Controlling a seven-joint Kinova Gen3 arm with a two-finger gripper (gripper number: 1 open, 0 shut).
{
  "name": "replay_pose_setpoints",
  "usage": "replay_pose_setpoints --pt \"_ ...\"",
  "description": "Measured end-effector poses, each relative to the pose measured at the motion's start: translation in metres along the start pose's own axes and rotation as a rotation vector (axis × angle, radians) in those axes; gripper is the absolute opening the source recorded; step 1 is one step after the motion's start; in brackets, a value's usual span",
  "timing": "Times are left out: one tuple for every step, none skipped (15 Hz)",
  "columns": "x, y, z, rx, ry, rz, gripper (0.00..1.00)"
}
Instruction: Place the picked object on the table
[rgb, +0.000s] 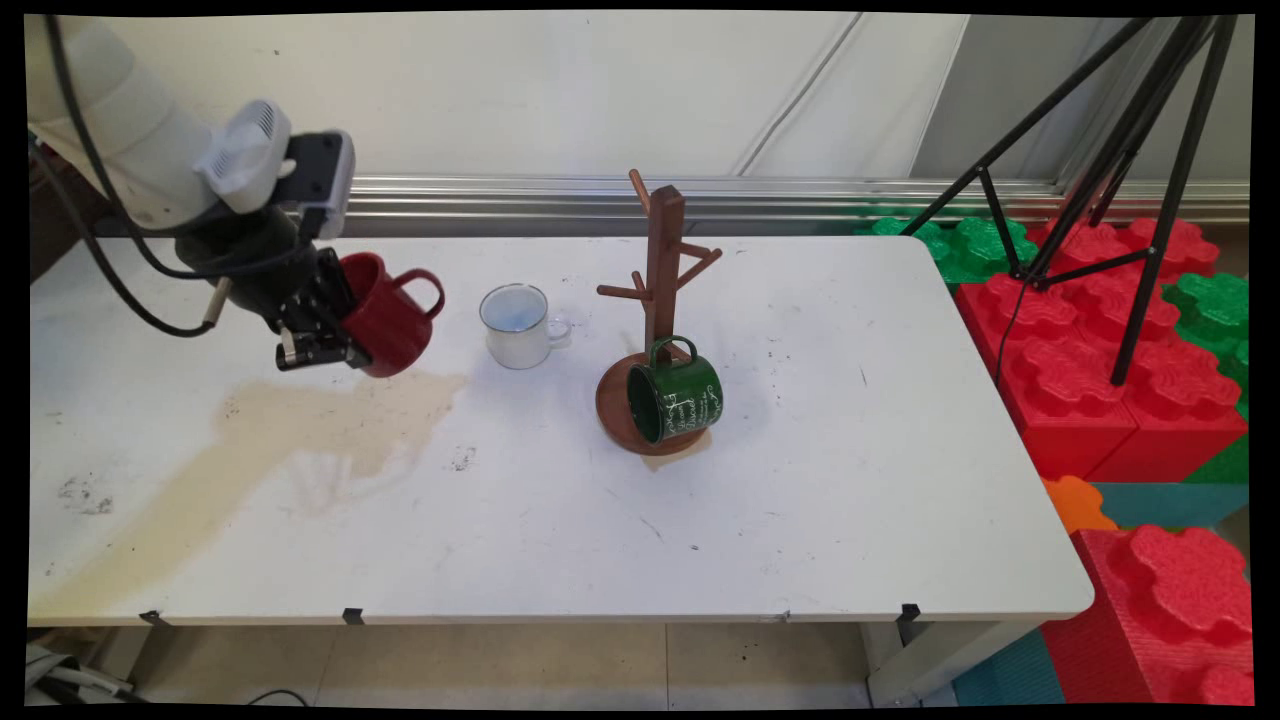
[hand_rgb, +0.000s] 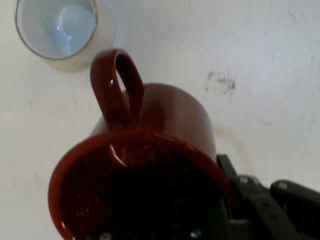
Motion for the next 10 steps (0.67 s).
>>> replay_pose_setpoints --pt "-0.001 -0.004 0.007 -0.006 -0.014 0.004 0.00" --pt "-0.003 -0.006 0.013 -0.011 -0.025 0.007 0.00" --pt "-0.003 -0.010 0.020 -0.016 -0.036 0.011 0.00" --pt "-0.004 -0.013 0.026 -0.018 -0.045 0.014 0.00" --pt "-0.004 -0.017 0.034 -0.021 -0.055 0.017 0.00" --pt "-0.004 -0.021 0.041 -0.023 -0.063 0.021 0.00" --pt "-0.004 -0.024 0.046 -0.025 -0.069 0.023 0.00" --pt "-0.003 -0.027 0.052 -0.028 -0.075 0.027 0.00" --pt "-0.003 -0.030 0.058 -0.031 -0.080 0.032 0.00" --pt "-0.003 -0.033 0.064 -0.033 -0.086 0.037 0.00"
